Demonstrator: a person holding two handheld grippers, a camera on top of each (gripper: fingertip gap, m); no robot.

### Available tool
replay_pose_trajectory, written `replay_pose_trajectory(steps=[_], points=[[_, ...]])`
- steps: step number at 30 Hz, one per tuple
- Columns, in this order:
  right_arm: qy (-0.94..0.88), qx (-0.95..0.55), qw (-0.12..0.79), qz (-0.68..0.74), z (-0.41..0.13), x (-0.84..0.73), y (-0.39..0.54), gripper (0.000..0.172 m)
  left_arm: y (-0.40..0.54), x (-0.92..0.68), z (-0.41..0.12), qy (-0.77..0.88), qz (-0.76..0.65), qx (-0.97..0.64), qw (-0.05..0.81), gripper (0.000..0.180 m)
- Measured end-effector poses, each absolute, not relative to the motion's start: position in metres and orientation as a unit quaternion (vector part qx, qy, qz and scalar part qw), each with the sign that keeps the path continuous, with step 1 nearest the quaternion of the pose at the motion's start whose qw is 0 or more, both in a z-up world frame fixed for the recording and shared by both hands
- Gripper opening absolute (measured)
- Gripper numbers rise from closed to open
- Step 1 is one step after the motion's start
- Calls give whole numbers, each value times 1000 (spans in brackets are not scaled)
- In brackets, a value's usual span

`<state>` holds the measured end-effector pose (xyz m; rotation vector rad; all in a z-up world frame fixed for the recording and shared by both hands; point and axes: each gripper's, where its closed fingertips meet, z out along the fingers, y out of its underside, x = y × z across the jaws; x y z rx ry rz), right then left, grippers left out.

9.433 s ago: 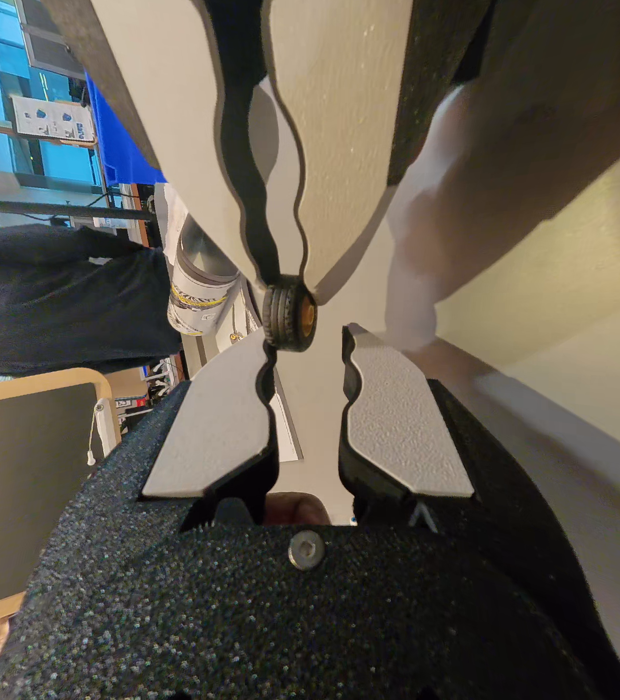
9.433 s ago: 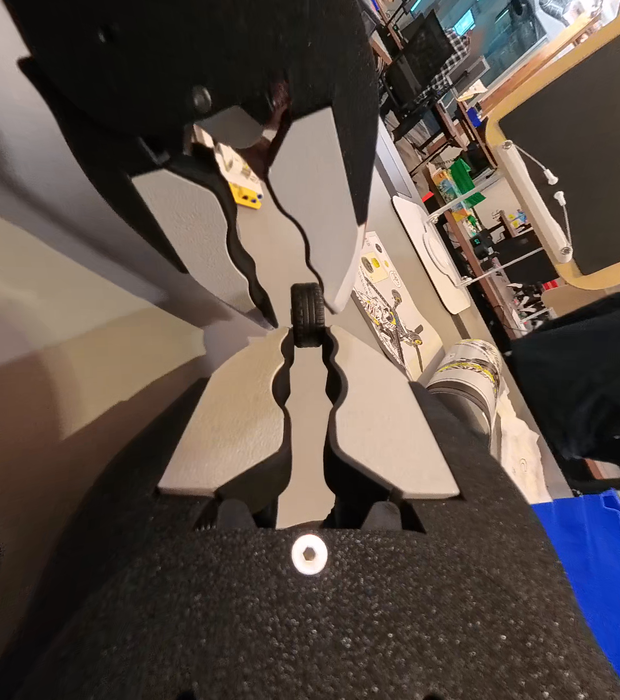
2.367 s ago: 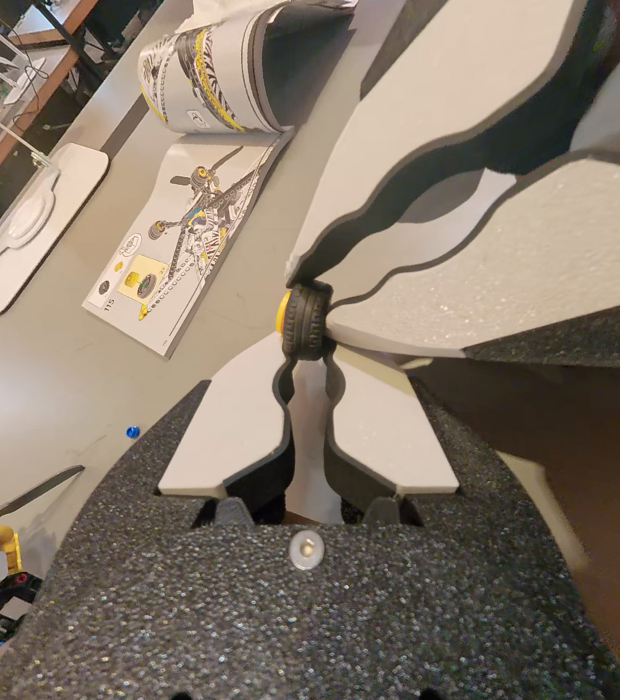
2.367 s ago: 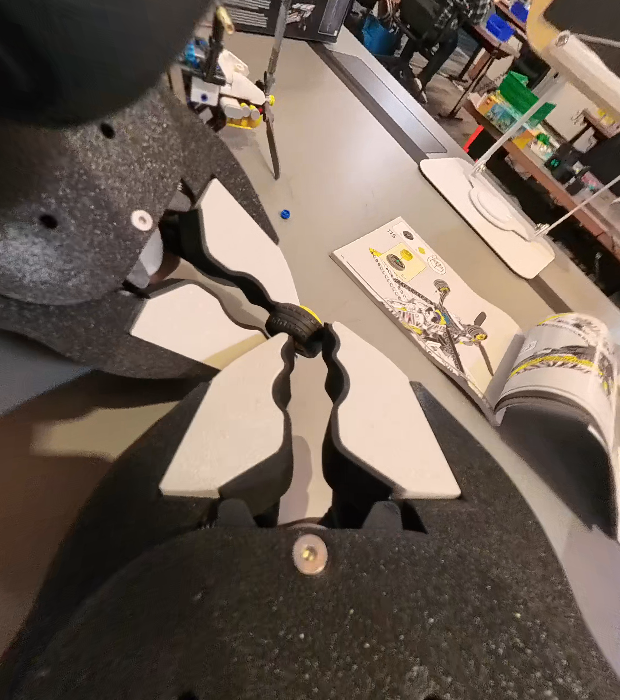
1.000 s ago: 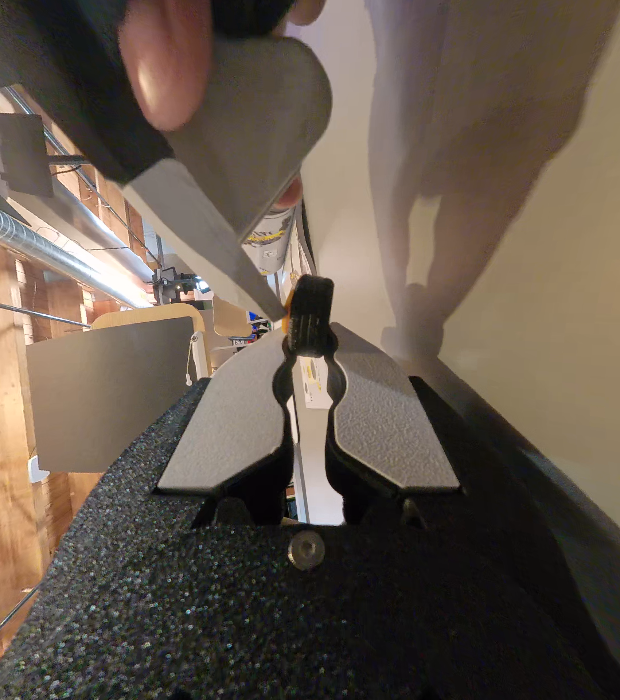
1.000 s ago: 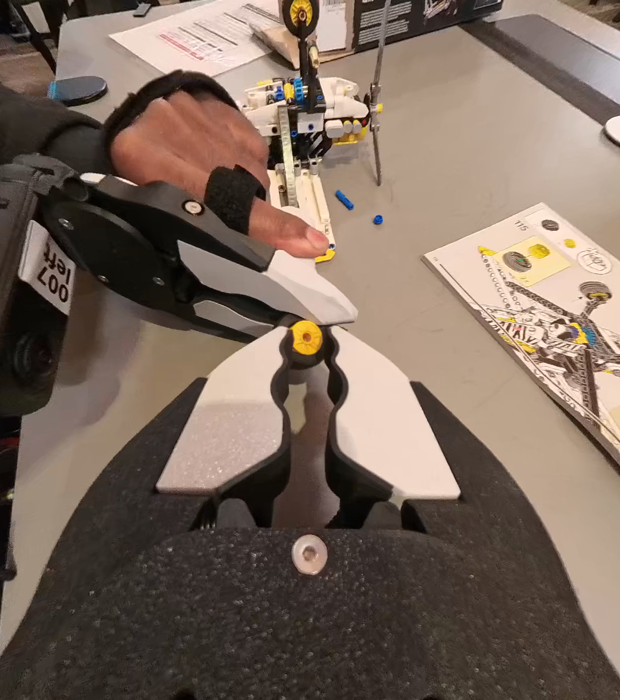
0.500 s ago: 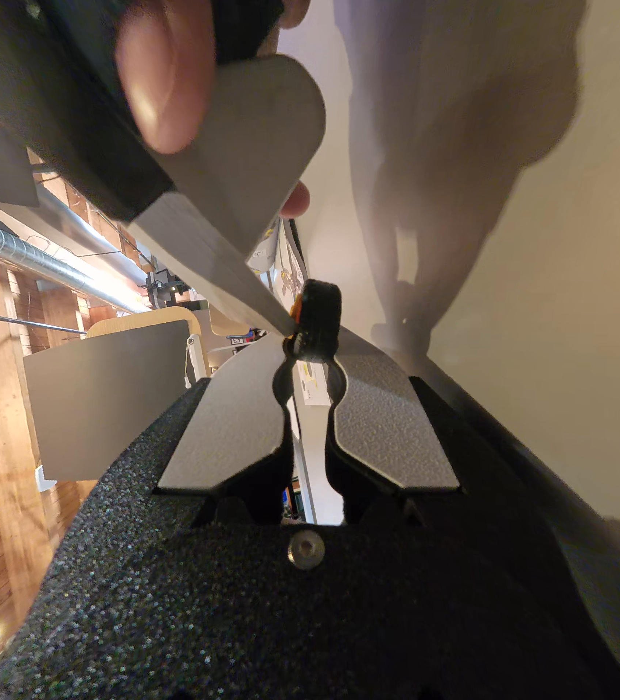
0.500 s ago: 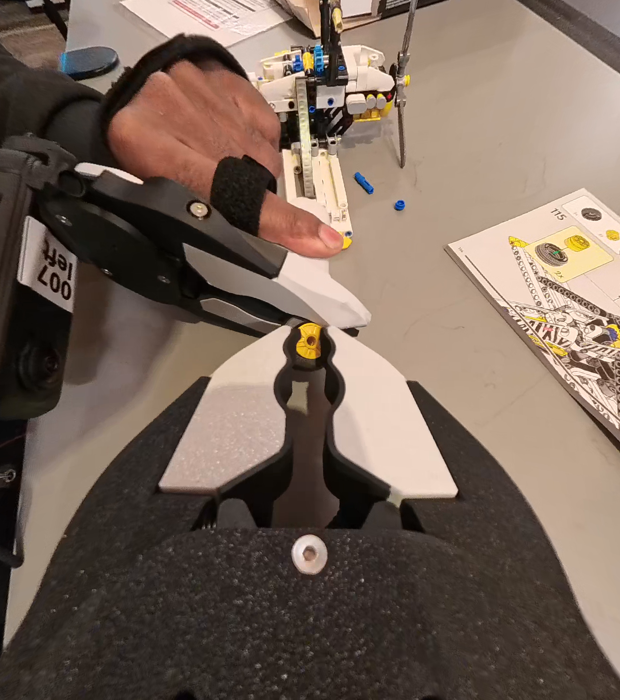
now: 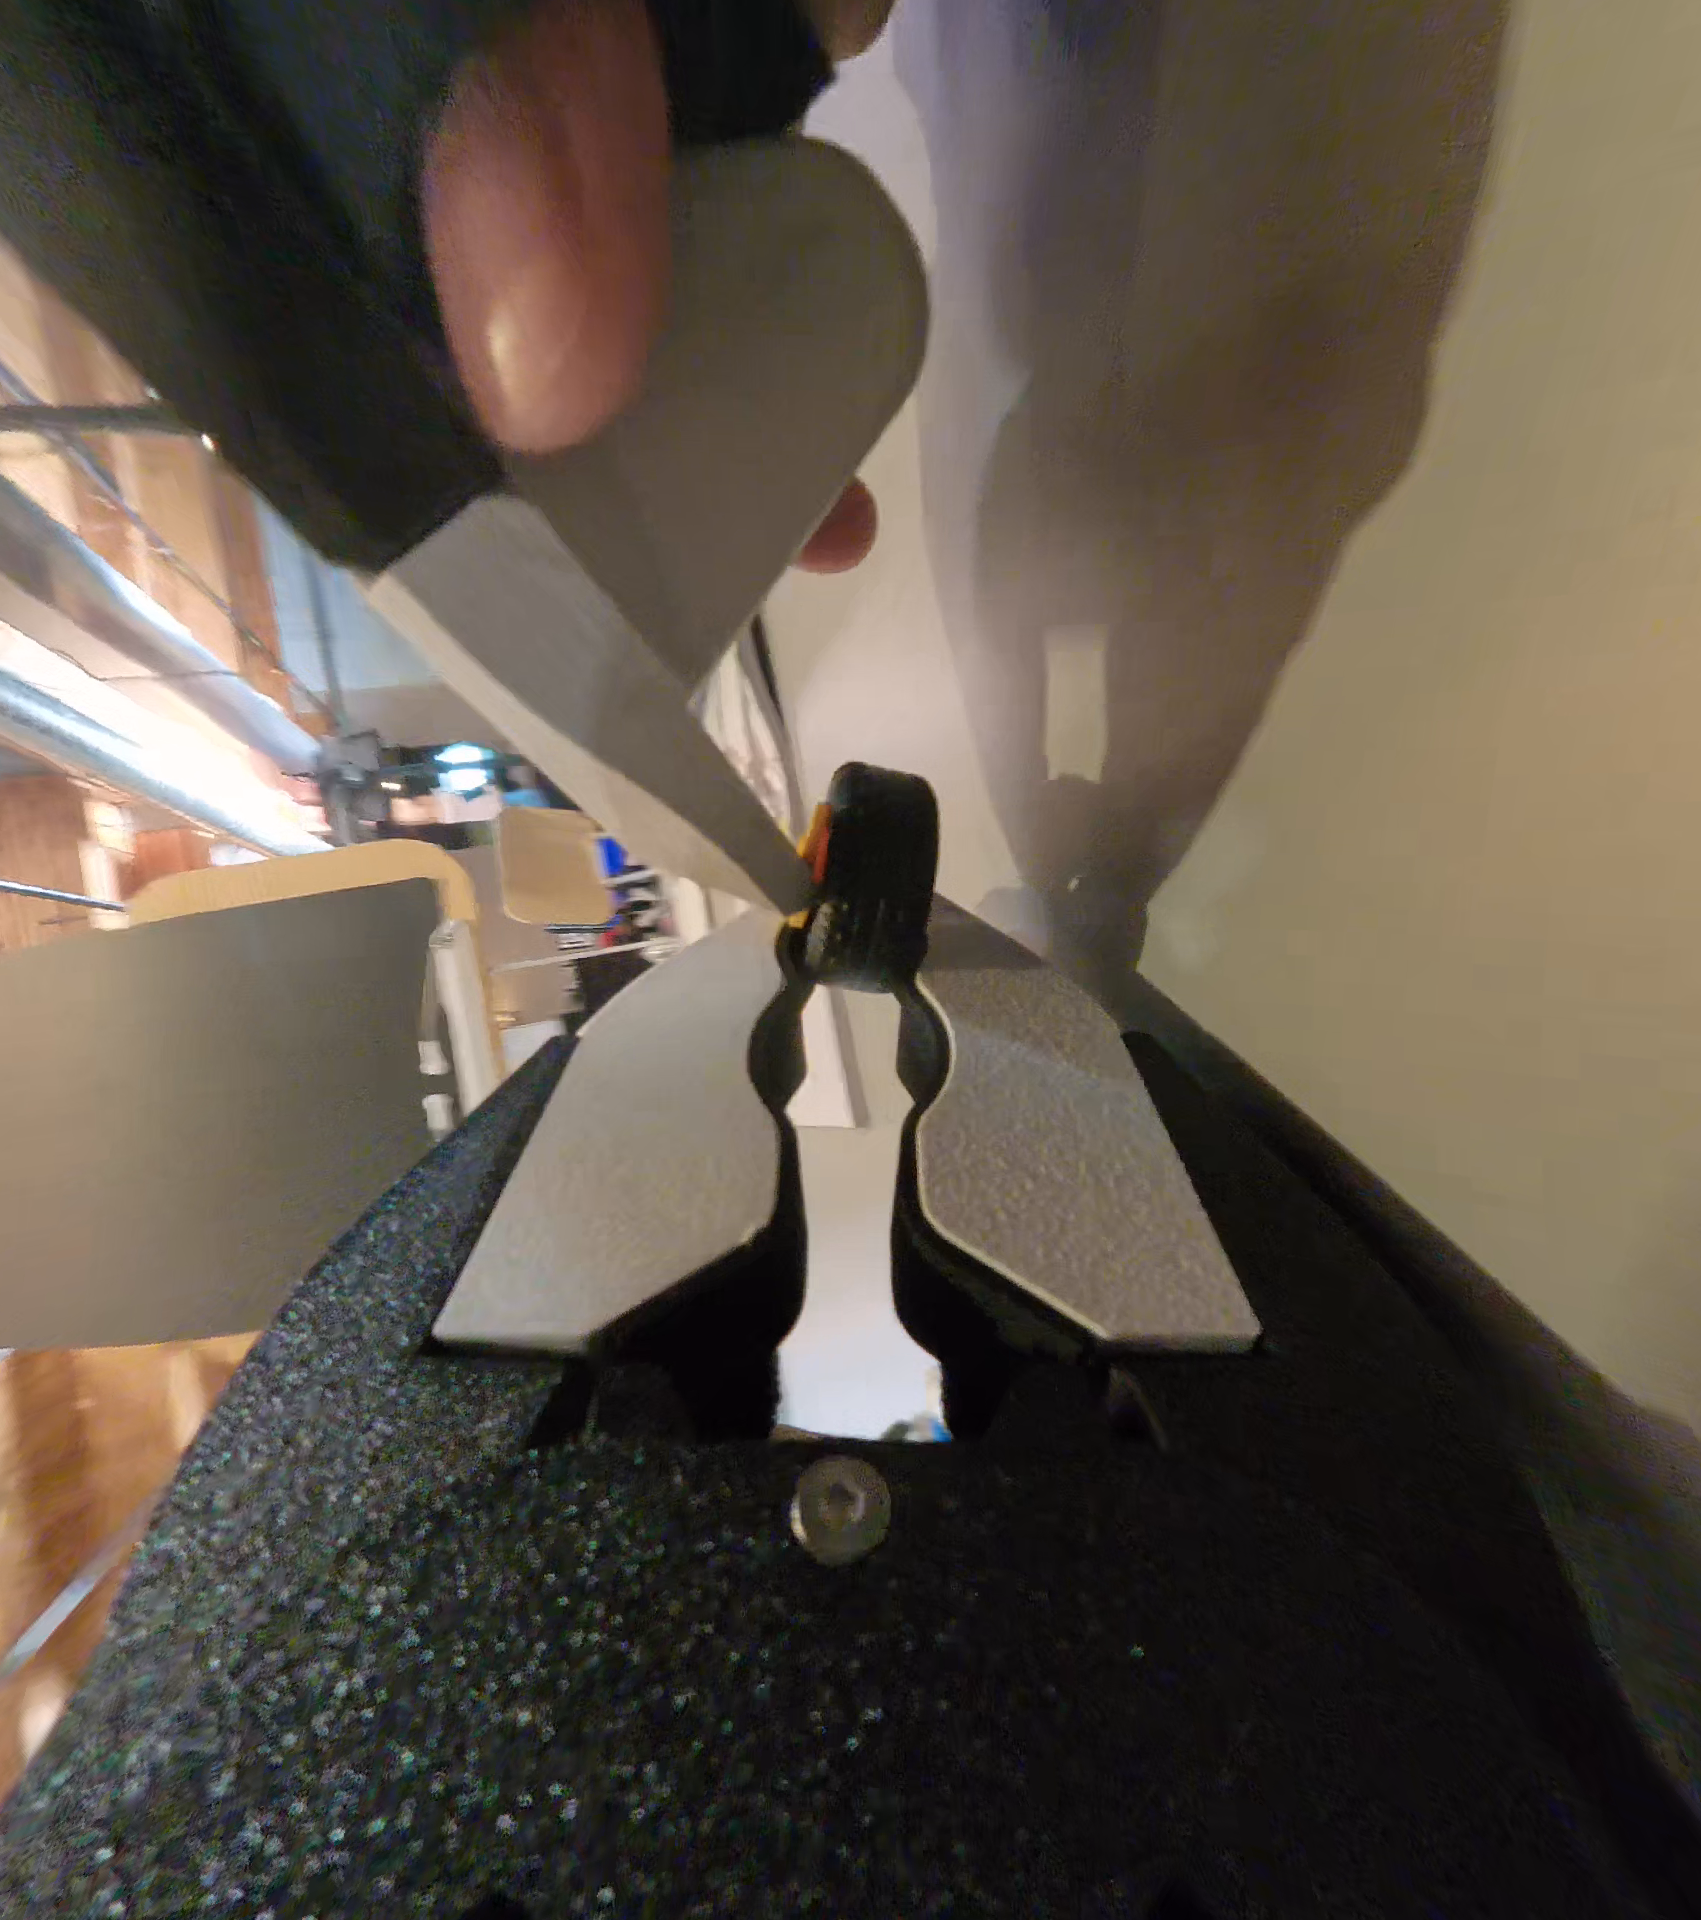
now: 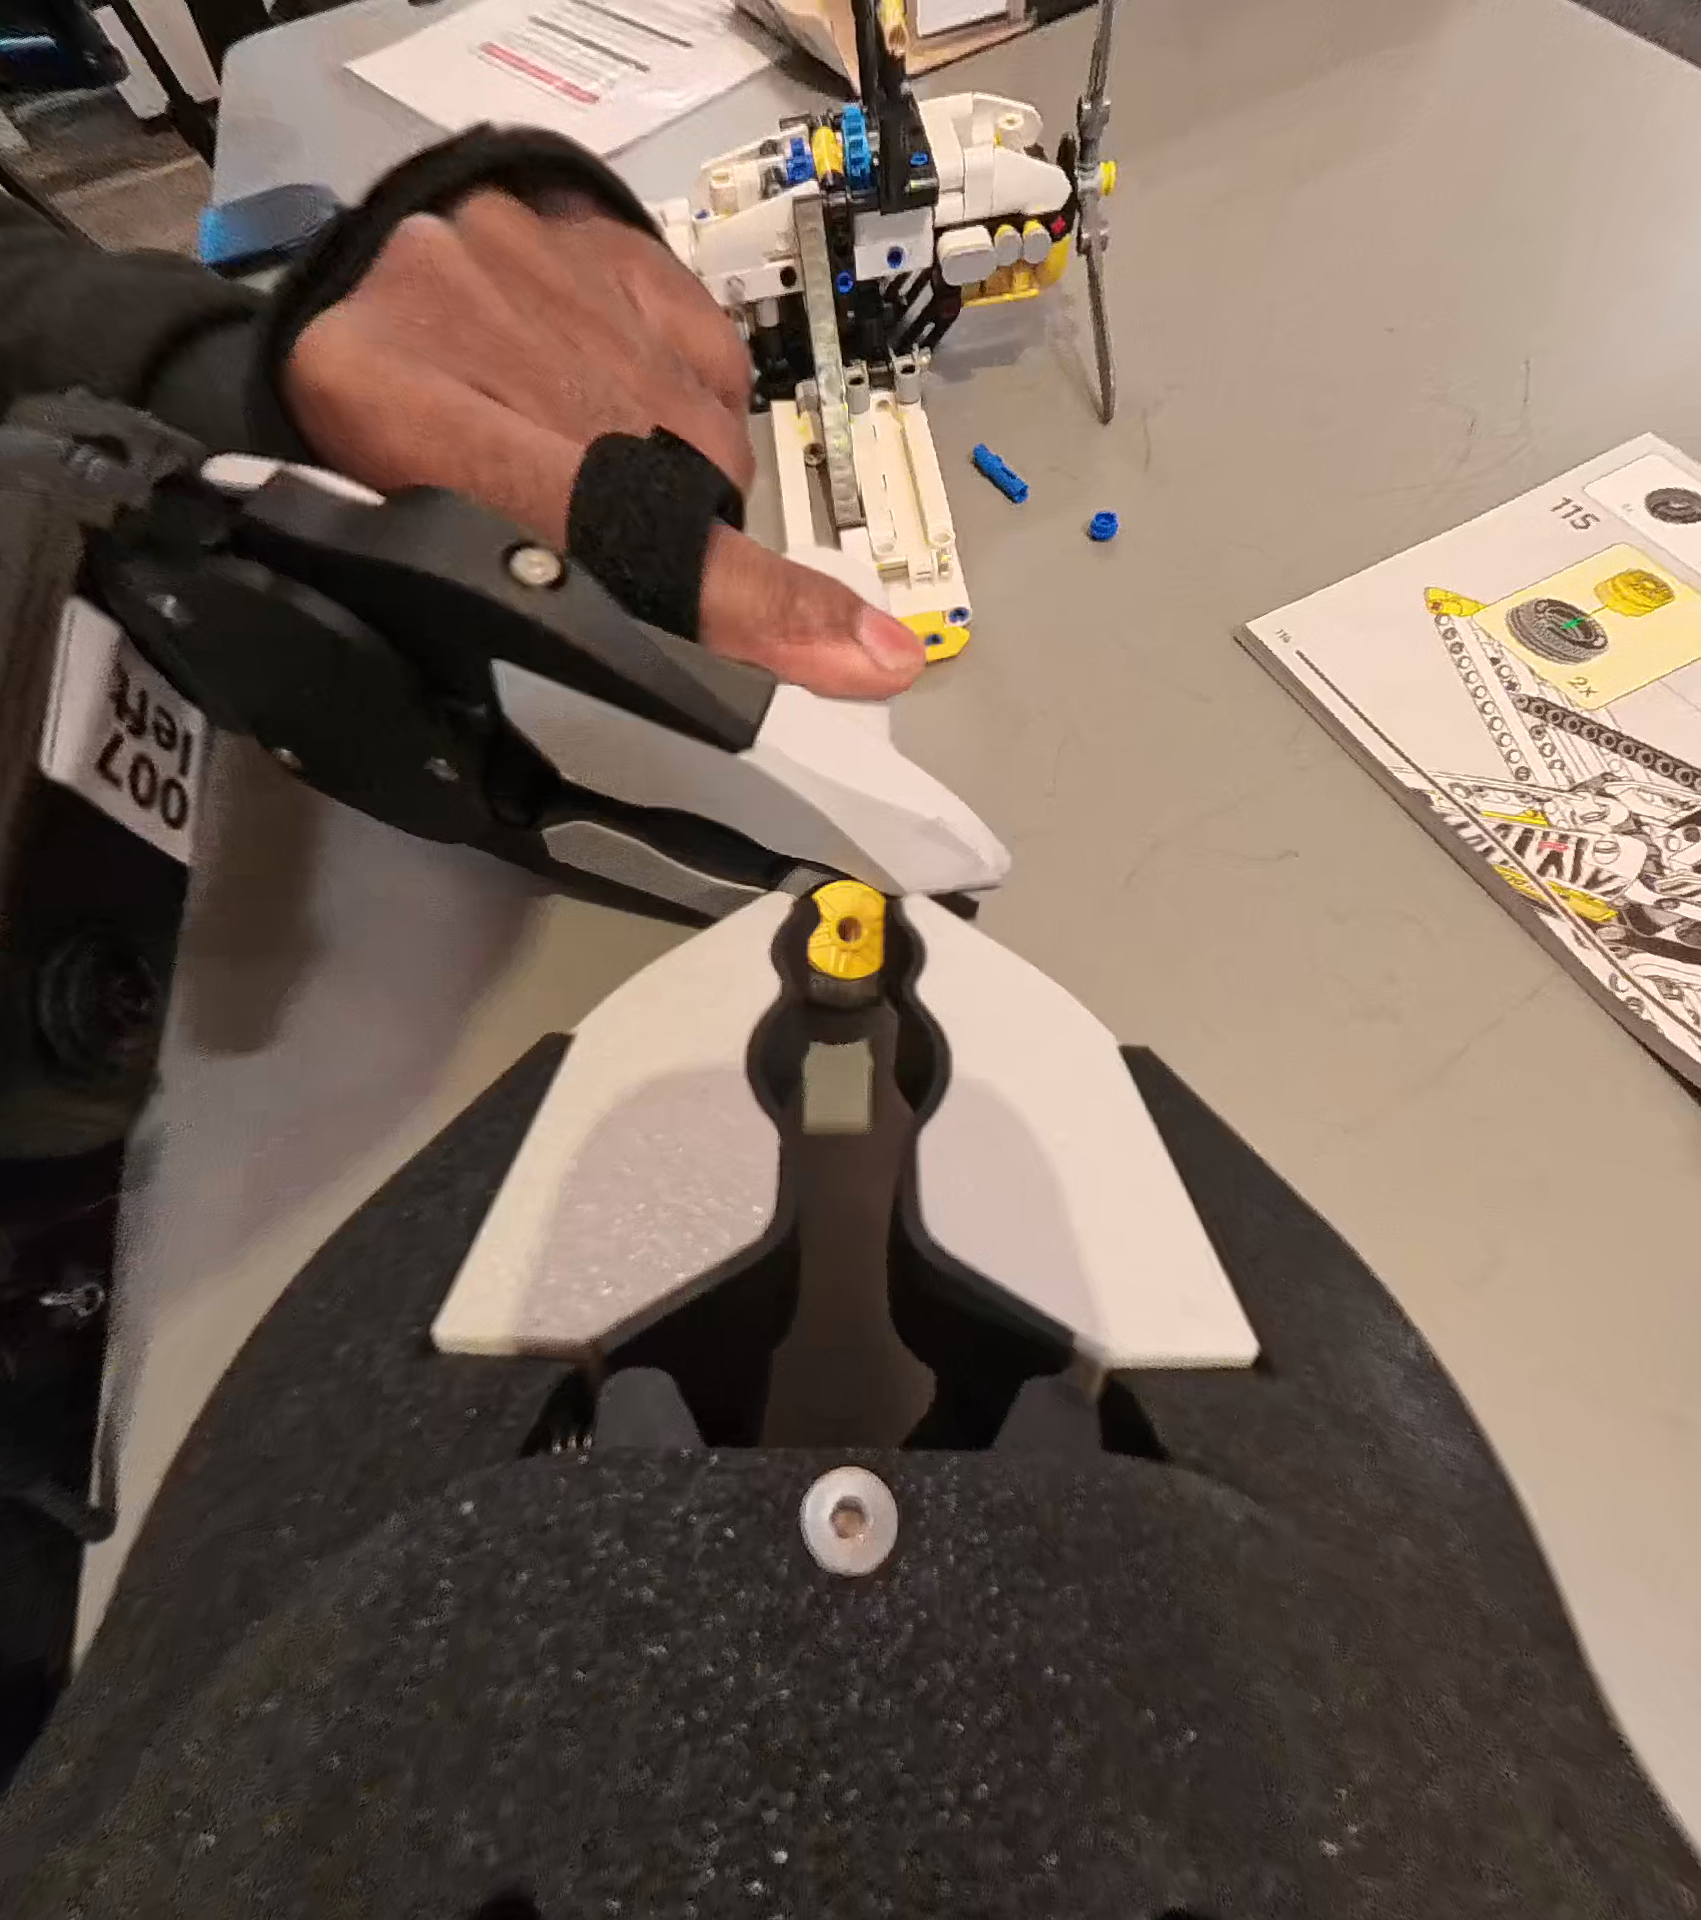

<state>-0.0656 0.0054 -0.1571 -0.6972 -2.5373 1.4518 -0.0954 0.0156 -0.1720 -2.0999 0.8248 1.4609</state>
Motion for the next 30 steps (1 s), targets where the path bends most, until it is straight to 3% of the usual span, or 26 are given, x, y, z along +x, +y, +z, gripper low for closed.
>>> replay_pose_trajectory(steps=[3,5,9,14,21,30], points=[[-832,-223,116,495,-150,-71,11,15,14,-99,-174,237,482,-804,256,14],[-835,-200,136,495,-148,-69,15,31,11,-104,-175,193,449,-829,273,14],[-837,-161,214,477,-150,-71,17,38,11,-103,-176,103,340,-872,336,14],[-833,-131,281,458,-149,-77,11,31,18,-85,-178,52,205,-896,390,14],[-837,-121,257,467,-150,-72,5,18,18,-73,-182,-1,82,-903,422,13],[-854,-129,213,456,-156,-72,4,17,16,-68,-188,-23,19,-912,410,13]])
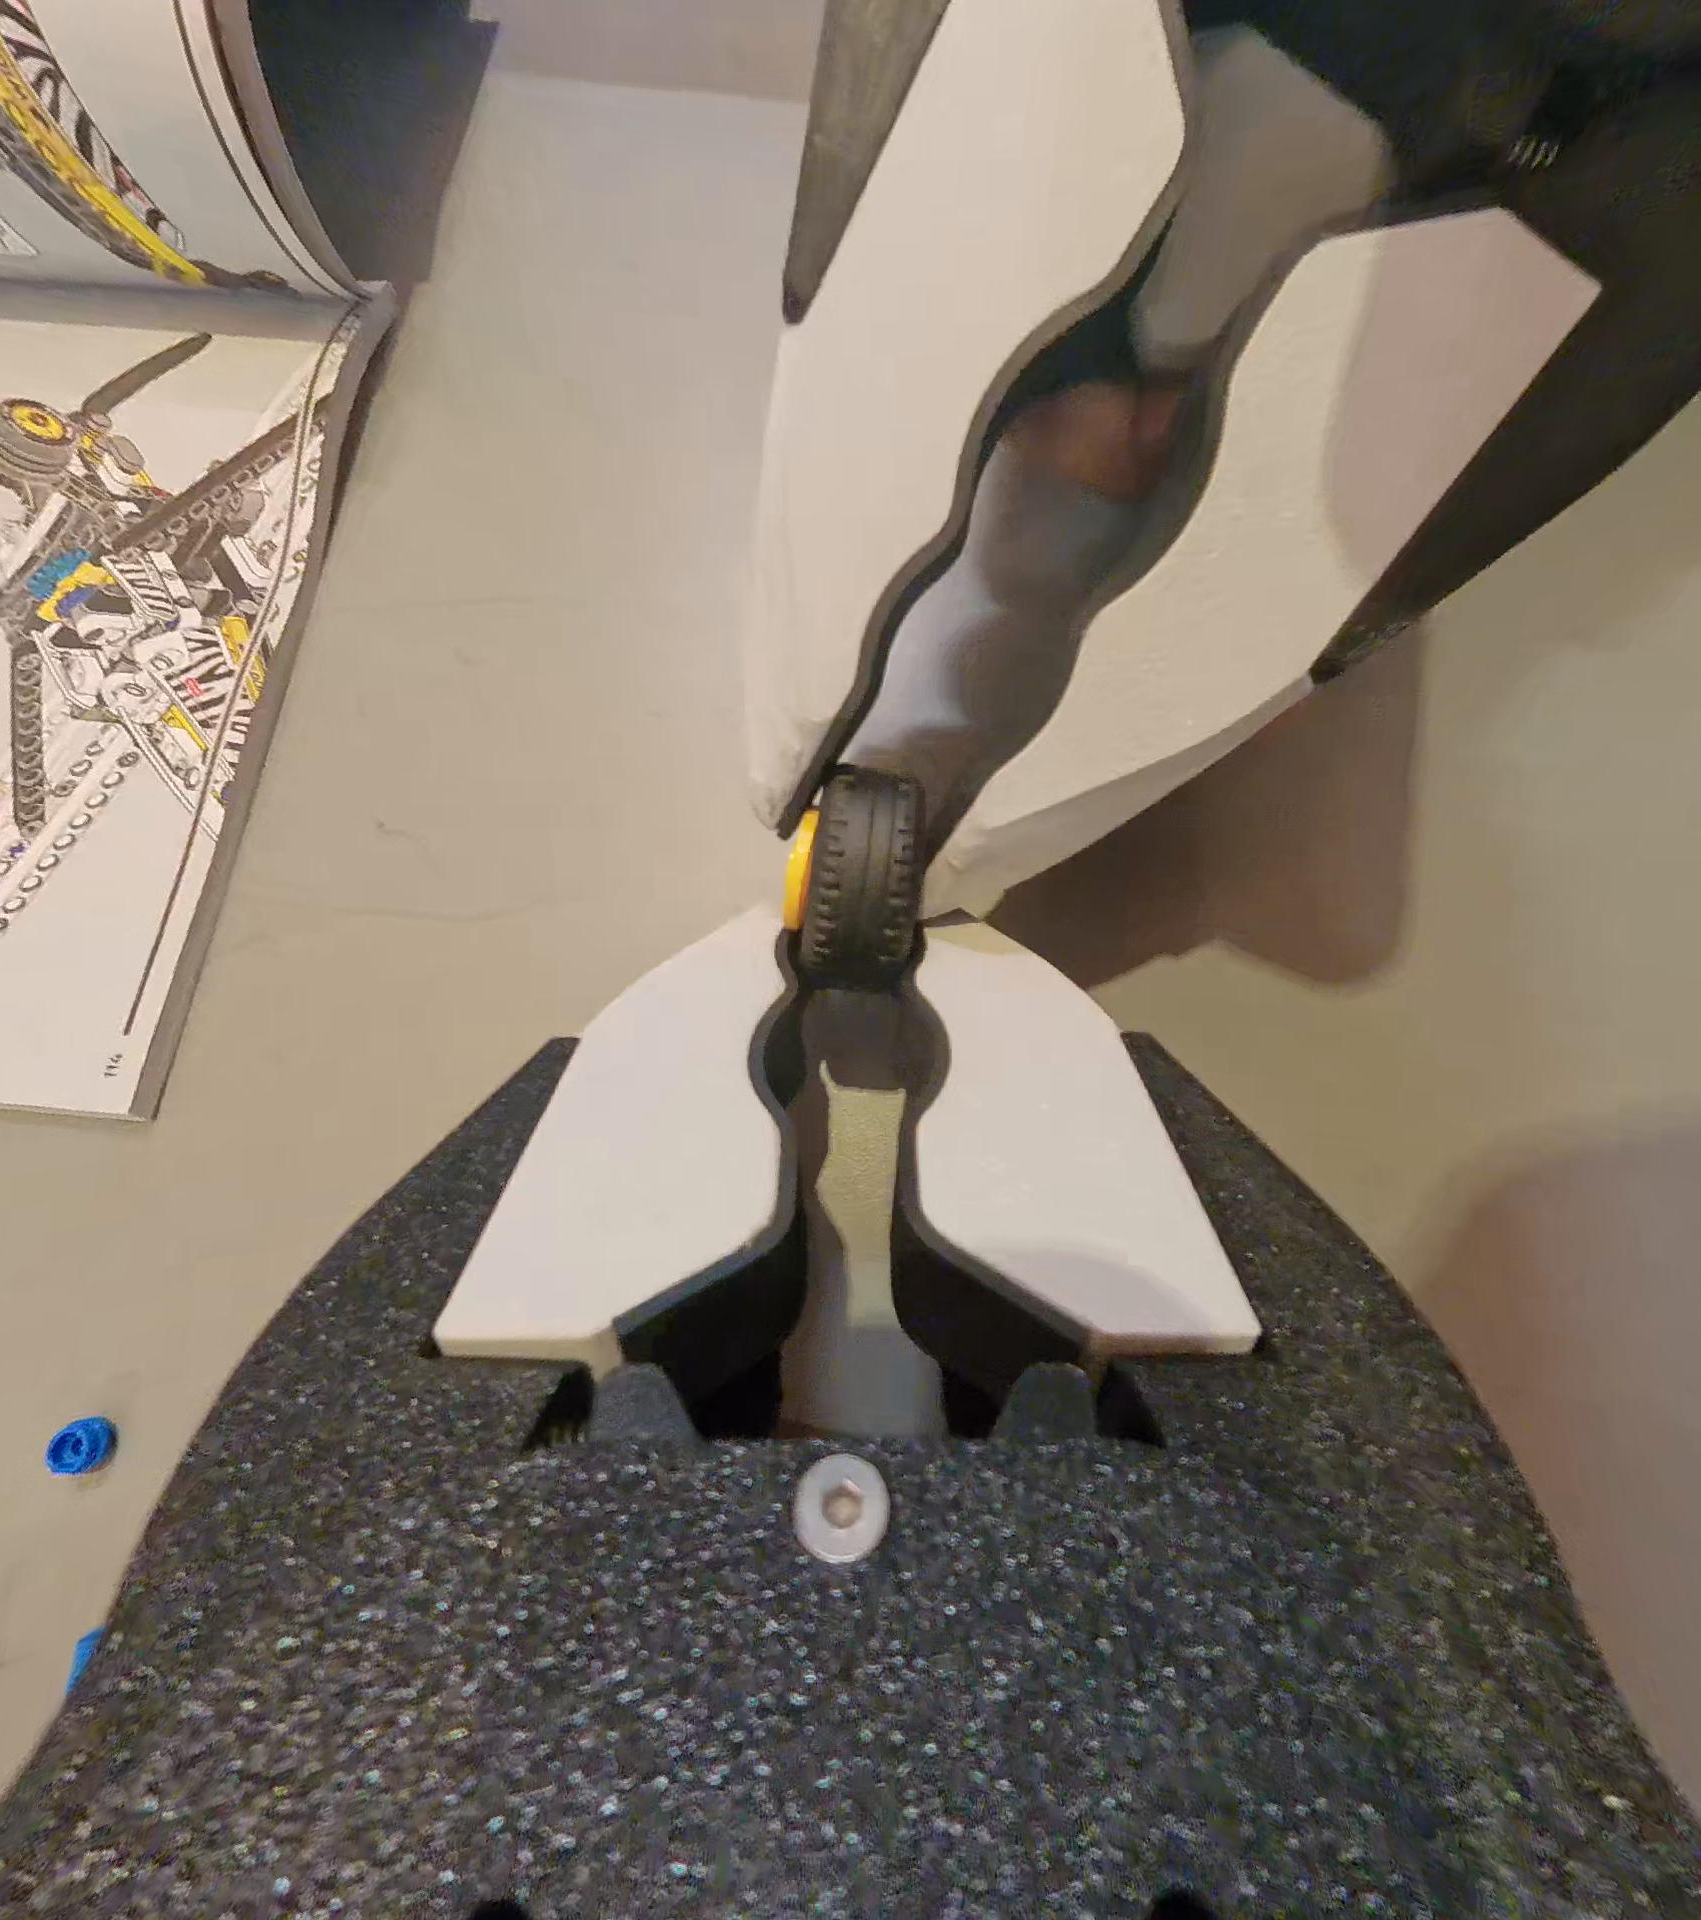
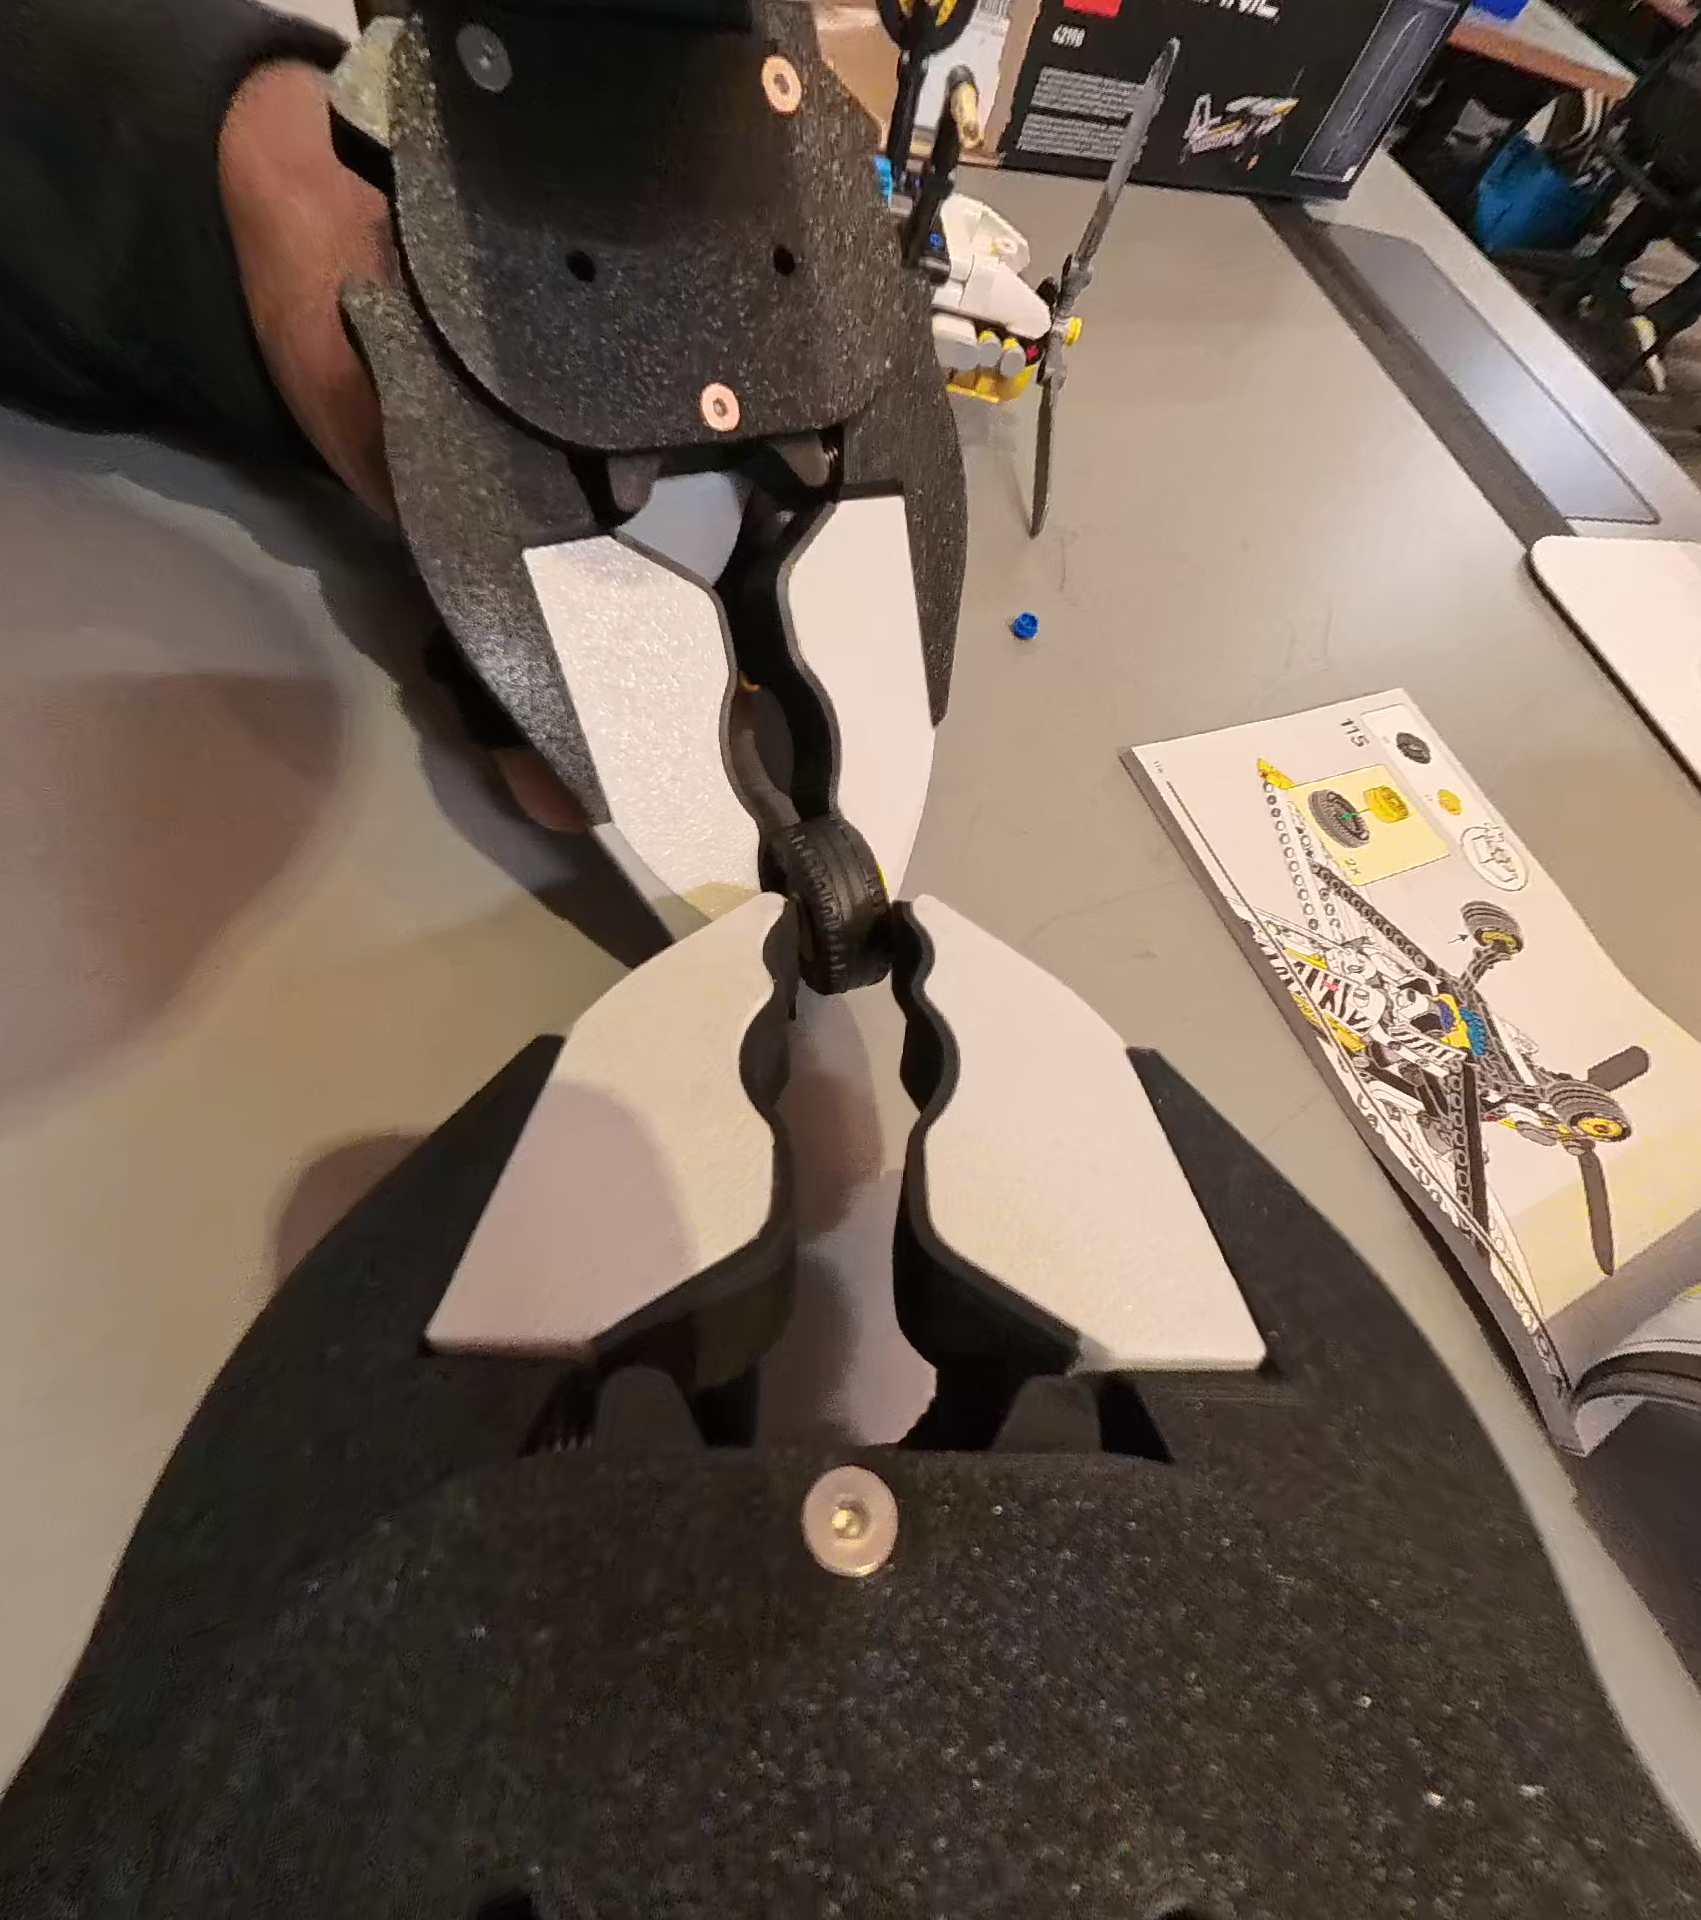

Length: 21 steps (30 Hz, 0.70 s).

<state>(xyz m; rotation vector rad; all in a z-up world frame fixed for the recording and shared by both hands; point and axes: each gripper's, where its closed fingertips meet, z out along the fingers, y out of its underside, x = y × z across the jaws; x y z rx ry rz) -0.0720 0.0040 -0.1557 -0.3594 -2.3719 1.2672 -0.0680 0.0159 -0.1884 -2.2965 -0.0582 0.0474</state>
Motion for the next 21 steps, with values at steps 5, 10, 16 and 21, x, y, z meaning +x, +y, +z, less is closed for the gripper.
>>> replay_pose_trajectory(steps=[5,10,16,21], points=[[-848,-159,224,454,-158,-77,5,16,16,-73,-190,-47,32,-913,403,13],[-835,-197,224,462,-155,-81,7,16,16,-77,-187,-75,34,-906,415,12],[-817,-260,172,485,-153,-85,8,16,16,-80,-184,-96,34,-899,426,12],[-801,-297,167,492,-152,-88,8,16,16,-84,-182,-106,64,-895,429,12]])
